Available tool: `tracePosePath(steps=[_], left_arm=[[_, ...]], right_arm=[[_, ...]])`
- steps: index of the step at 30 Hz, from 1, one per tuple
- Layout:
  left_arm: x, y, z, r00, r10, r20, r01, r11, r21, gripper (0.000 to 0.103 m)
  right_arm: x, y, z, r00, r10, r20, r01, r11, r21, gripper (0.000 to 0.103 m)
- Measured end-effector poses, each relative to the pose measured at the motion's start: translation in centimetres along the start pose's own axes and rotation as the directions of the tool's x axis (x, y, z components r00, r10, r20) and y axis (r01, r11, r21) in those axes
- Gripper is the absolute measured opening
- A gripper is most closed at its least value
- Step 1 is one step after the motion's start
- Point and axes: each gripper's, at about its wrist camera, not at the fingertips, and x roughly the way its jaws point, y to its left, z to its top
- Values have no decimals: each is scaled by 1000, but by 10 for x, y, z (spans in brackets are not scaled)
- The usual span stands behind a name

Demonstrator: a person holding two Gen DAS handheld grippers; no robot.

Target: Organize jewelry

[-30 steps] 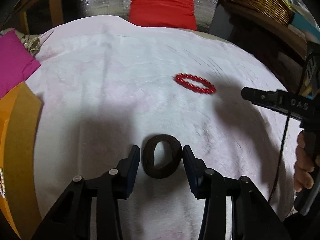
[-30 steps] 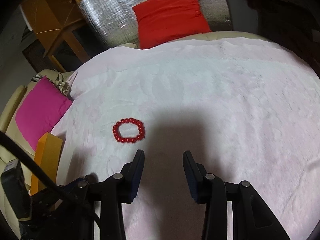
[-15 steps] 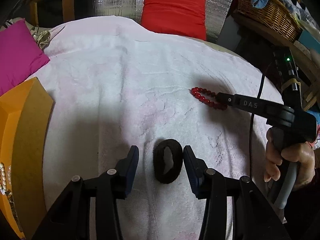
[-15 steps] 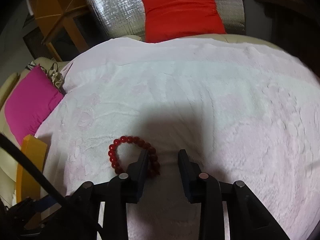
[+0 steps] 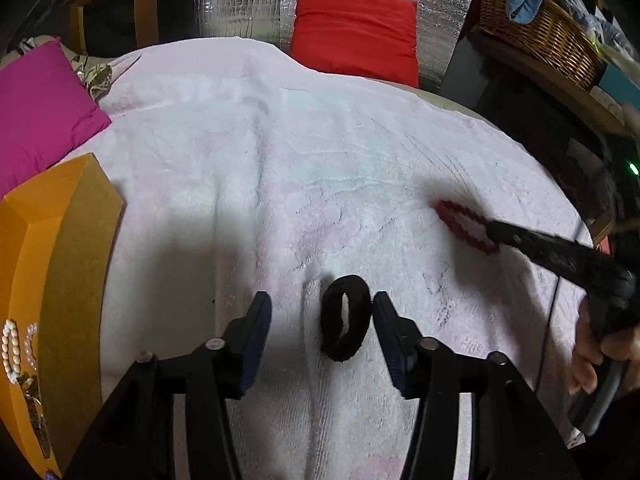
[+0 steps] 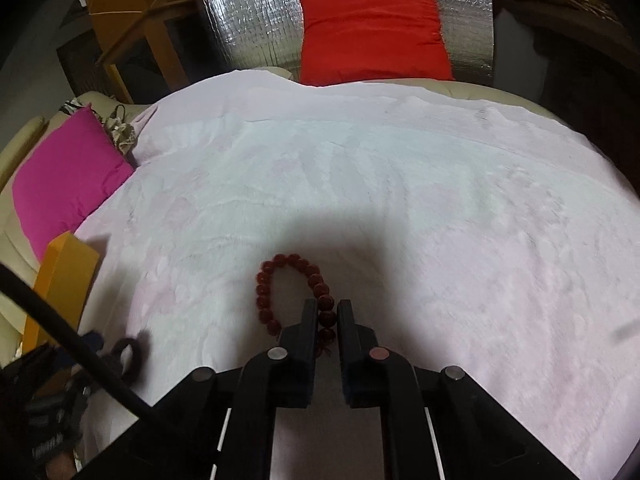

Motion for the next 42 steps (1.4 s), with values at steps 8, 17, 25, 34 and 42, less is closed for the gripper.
tracePosePath(steps=[8,17,25,34,42], left_arm=[[-10,0,-7,1000,-11,8,11,1000,12,60],[-5,0,-12,1000,13,-8,-12,999,49,60],[3,-15,-11,999,-37,-34,41,993,111,35],[15,-23,-12,991,-101,-84,110,988,113,29],[23,-24,-8,992,-90,-91,97,992,81,29]], right_arm=[[-37,-16,-33,998,44,-41,-42,998,49,11],[-53,-34,-41,996,71,-46,-62,986,156,19],[-45,-30,-34,995,69,-67,-59,989,135,19],[-47,-35,-34,995,70,-78,-59,989,134,19],[-49,-45,-35,995,74,-73,-62,984,165,19]])
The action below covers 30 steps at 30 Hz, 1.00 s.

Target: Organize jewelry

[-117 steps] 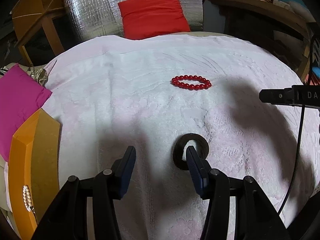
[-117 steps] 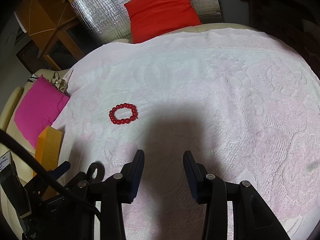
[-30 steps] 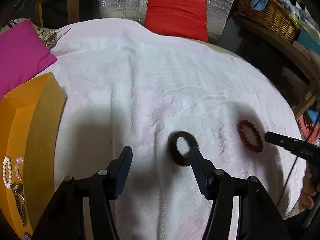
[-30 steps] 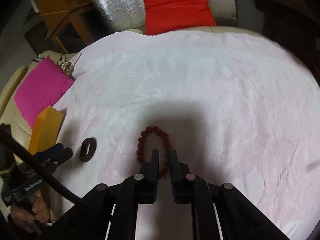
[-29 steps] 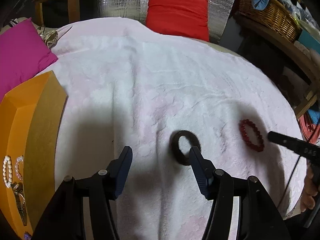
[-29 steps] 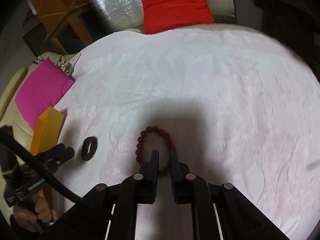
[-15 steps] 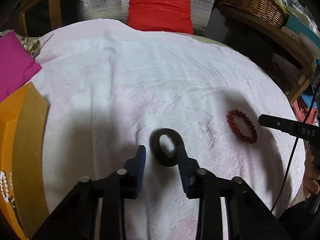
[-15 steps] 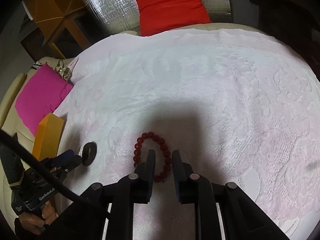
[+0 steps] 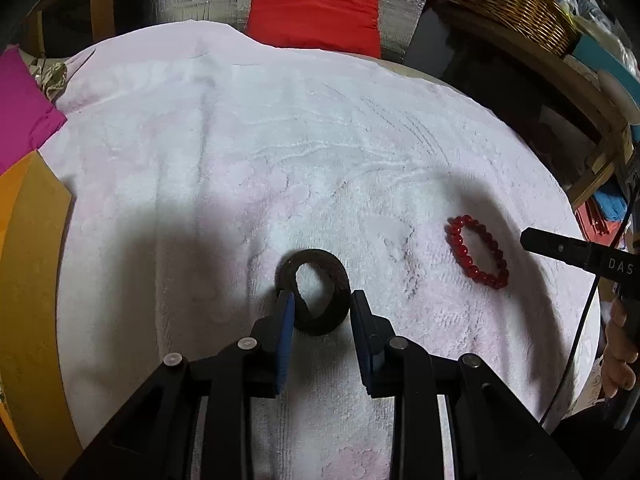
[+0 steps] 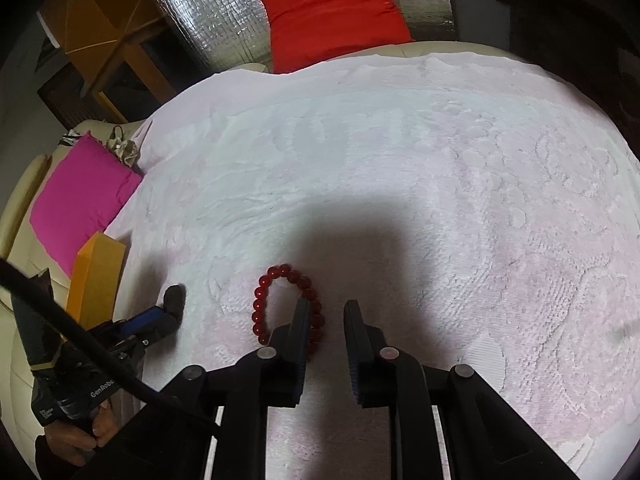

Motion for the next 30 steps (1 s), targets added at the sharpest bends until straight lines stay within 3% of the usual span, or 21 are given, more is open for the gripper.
tracePosePath(steps=[3,7,18,24,30], left_arm=[[-1,-1,0,1000,-11,5,11,1000,6,29],[-6,-8,1,997,-77,21,76,997,20,29],[-7,8,1,1000,-11,12,11,1000,-8,30],[-1,-2,-2,999,-35,-16,36,999,41,29],[1,3,1,999,-44,-16,45,999,2,29]], right_arm=[[0,-1,0,1000,3,-3,-3,1000,3,19],[1,-1,0,1000,3,-1,-3,1000,10,19],[3,2,1,1000,5,-5,-5,1000,9,19],[5,4,0,1000,5,-9,-5,1000,-2,19],[4,-1,-1,1000,3,-10,-3,1000,6,19]])
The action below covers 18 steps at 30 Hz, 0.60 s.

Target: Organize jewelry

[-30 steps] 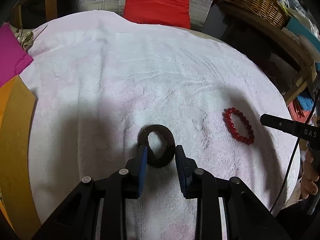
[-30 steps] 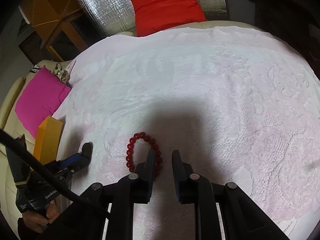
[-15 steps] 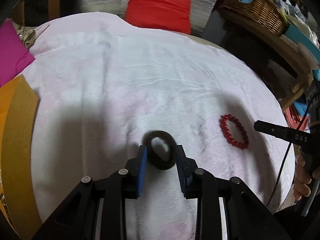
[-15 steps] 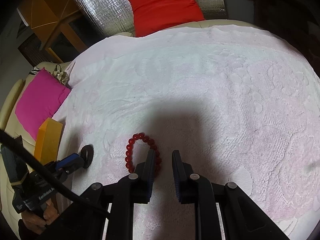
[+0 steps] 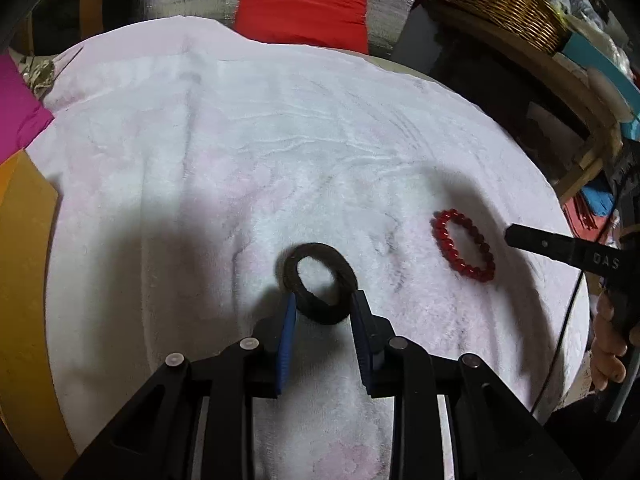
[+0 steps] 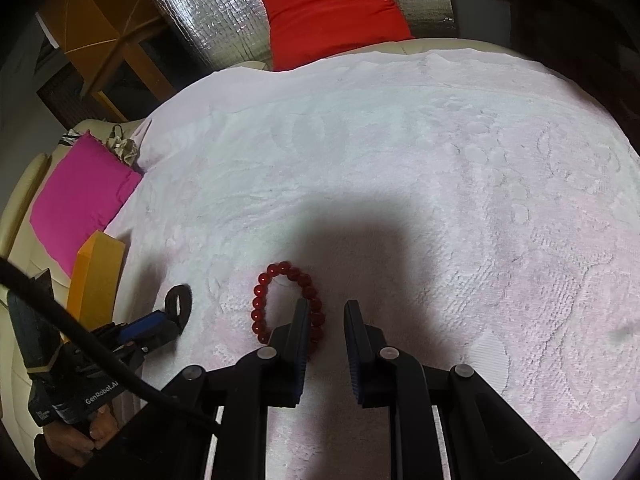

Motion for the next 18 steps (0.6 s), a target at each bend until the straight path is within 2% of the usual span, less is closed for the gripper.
tracePosePath(steps=[4,10,14,18], left_arm=[[-3,6,1,1000,-6,6,7,999,-41,29],[-7,10,1,1000,-23,17,24,998,-51,29],[-13,15,5,998,-49,50,53,996,-78,29],[-6,13,3,999,-37,14,38,997,-72,29]], right_arm=[[-1,1,0,1000,5,1,-5,1000,-3,19],[0,1,0,1000,12,-6,-12,1000,4,19],[2,5,0,1000,22,-10,-22,1000,3,19],[4,8,-1,1000,14,-17,-14,1000,-7,19]])
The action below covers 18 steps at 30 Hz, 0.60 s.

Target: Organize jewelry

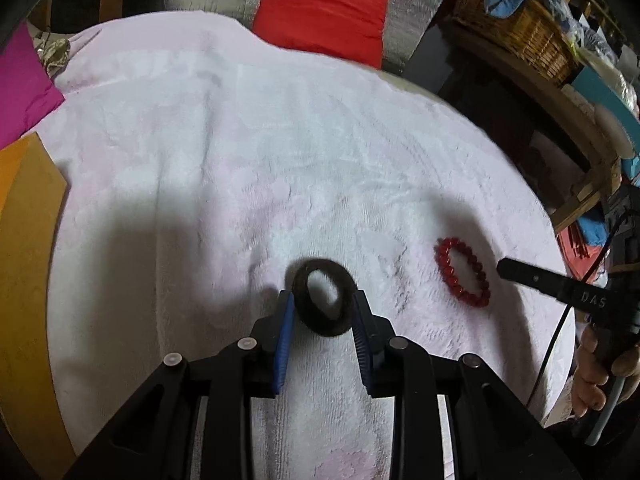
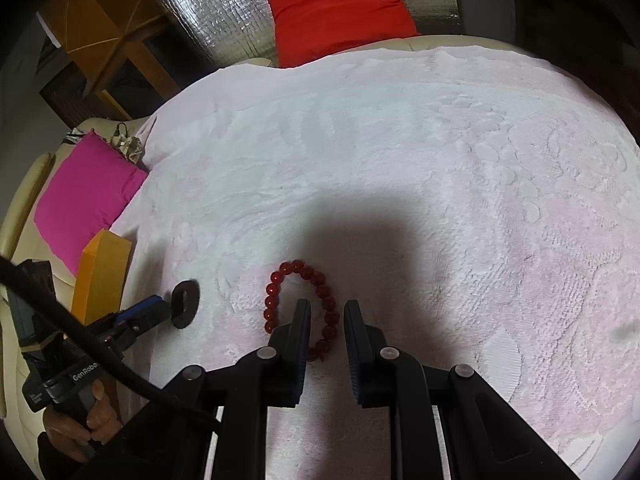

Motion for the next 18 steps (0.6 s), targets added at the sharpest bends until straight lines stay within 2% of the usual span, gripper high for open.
tracePosePath(steps=[4,10,18], left_arm=[[7,-1,-2,1000,12,-23,-12,1000,-4,29],[2,10,2,999,-54,1,54,994,-95,29],[8,10,1,999,-38,-7,37,994,-106,29]], right_arm=[[0,-3,0,1000,-7,1,7,1000,5,19],[0,-4,-2,1000,-5,-3,5,1000,-3,19],[1,-4,-3,1000,-5,-9,5,1000,-8,19]])
